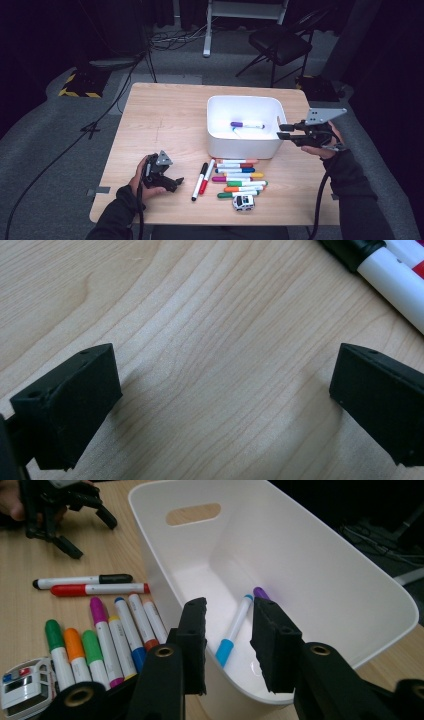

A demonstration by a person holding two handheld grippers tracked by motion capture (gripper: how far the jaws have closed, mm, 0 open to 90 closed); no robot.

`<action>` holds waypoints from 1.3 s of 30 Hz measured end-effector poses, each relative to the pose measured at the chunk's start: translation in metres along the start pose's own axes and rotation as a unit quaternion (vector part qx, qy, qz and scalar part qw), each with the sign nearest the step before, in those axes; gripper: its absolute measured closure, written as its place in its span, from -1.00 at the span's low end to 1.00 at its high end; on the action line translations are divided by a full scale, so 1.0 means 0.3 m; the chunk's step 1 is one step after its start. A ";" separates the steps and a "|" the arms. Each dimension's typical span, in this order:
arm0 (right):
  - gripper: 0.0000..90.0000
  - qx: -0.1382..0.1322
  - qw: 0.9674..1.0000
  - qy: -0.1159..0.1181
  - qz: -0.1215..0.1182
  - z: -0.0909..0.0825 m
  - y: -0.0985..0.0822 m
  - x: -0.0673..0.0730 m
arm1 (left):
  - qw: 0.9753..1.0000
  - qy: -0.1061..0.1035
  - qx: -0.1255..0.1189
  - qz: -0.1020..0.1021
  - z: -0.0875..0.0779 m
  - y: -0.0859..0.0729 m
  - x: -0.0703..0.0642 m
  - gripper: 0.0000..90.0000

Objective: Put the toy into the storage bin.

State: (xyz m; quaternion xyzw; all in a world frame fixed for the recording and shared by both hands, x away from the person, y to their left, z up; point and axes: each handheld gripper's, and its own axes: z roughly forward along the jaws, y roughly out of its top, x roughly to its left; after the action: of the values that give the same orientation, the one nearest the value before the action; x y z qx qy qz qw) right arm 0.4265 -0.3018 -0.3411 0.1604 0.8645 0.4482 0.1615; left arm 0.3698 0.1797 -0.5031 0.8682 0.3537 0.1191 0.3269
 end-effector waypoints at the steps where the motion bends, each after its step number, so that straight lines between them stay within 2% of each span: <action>1: 0.48 -0.005 1.000 0.001 -0.002 -0.009 -0.005 0.011 | 1.000 0.000 0.000 0.000 0.000 0.000 0.000 -1.00; 7: 0.46 -0.014 1.000 0.003 -0.021 -0.032 -0.043 0.078 | 1.000 0.000 0.000 0.000 0.000 0.000 0.000 -1.00; 13: 0.49 -0.011 0.999 0.030 -0.042 -0.016 -0.096 0.143 | 1.000 0.000 0.000 0.000 0.000 0.000 0.000 -1.00; 15: 0.49 -0.005 0.998 0.039 -0.048 0.002 -0.119 0.159 | 1.000 0.000 0.000 0.000 0.000 0.000 0.000 -1.00; 18: 0.52 -0.002 0.998 0.055 -0.042 0.033 -0.155 0.175 | 1.000 0.000 0.000 0.000 0.000 0.000 0.000 -1.00; 26: 0.55 0.031 0.996 0.072 -0.038 0.150 -0.244 0.206 | 1.000 0.000 0.000 0.000 0.000 0.000 0.000 -1.00; 28: 0.55 0.037 0.995 0.082 -0.036 0.180 -0.261 0.211 | 1.000 0.004 0.000 0.001 -0.001 0.000 0.000 -1.00; 34: 0.55 0.060 0.994 0.092 -0.029 0.254 -0.294 0.218 | 1.000 0.000 0.000 0.000 0.000 0.000 0.000 -1.00; 39: 0.54 0.059 0.992 0.106 -0.022 0.279 -0.304 0.208 | 1.000 0.001 0.000 0.001 0.000 0.000 0.000 -1.00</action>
State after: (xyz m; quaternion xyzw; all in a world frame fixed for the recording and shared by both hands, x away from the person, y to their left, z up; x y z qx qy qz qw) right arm 0.3940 -0.2647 -0.4707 0.1025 0.9047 0.4077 0.0693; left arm 0.3698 0.1797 -0.5030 0.8683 0.3536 0.1204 0.3264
